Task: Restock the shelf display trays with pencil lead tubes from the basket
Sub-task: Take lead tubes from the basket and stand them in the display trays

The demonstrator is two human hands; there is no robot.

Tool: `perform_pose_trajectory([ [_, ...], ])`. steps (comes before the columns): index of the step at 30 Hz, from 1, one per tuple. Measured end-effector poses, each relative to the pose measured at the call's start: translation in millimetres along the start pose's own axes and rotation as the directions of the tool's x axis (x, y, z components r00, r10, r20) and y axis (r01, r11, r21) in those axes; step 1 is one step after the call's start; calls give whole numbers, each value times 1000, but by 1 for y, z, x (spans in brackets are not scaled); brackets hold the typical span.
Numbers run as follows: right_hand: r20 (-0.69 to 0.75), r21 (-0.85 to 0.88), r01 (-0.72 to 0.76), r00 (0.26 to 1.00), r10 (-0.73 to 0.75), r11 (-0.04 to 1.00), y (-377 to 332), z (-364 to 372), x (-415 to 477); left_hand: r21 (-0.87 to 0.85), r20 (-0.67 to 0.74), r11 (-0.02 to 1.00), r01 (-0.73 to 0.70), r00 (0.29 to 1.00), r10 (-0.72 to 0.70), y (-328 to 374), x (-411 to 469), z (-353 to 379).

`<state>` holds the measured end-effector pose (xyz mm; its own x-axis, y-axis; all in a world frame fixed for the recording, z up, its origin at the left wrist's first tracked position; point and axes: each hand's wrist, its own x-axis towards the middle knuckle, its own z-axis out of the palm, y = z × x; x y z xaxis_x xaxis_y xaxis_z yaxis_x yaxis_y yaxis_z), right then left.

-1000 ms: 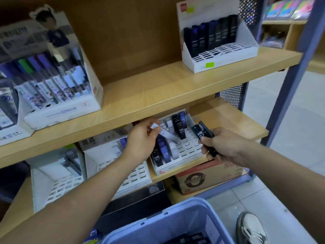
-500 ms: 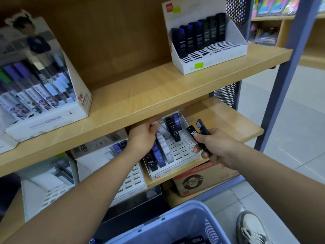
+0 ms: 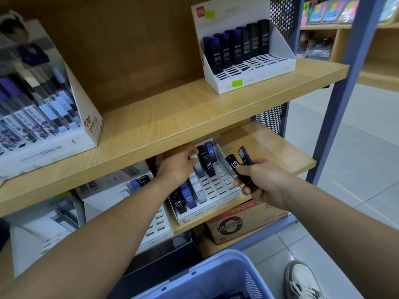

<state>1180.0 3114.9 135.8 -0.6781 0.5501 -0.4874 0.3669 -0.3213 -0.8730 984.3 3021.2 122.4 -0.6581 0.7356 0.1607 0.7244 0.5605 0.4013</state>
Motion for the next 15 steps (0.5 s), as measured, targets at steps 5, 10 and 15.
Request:
perform_pose_trajectory([
  [5, 4, 28, -8, 1000, 8, 1000, -1, -2, -1, -47, 25, 999, 4, 1000, -3, 0, 4, 2],
  [10, 46, 107, -47, 998, 42, 993, 0, -2, -2, 16, 91, 1000, -14, 996, 12, 1, 11, 0],
  [15, 71, 128, -58, 996, 49, 990, 1, -3, -3, -21, 57, 996, 91, 994, -89, 3, 14, 5],
])
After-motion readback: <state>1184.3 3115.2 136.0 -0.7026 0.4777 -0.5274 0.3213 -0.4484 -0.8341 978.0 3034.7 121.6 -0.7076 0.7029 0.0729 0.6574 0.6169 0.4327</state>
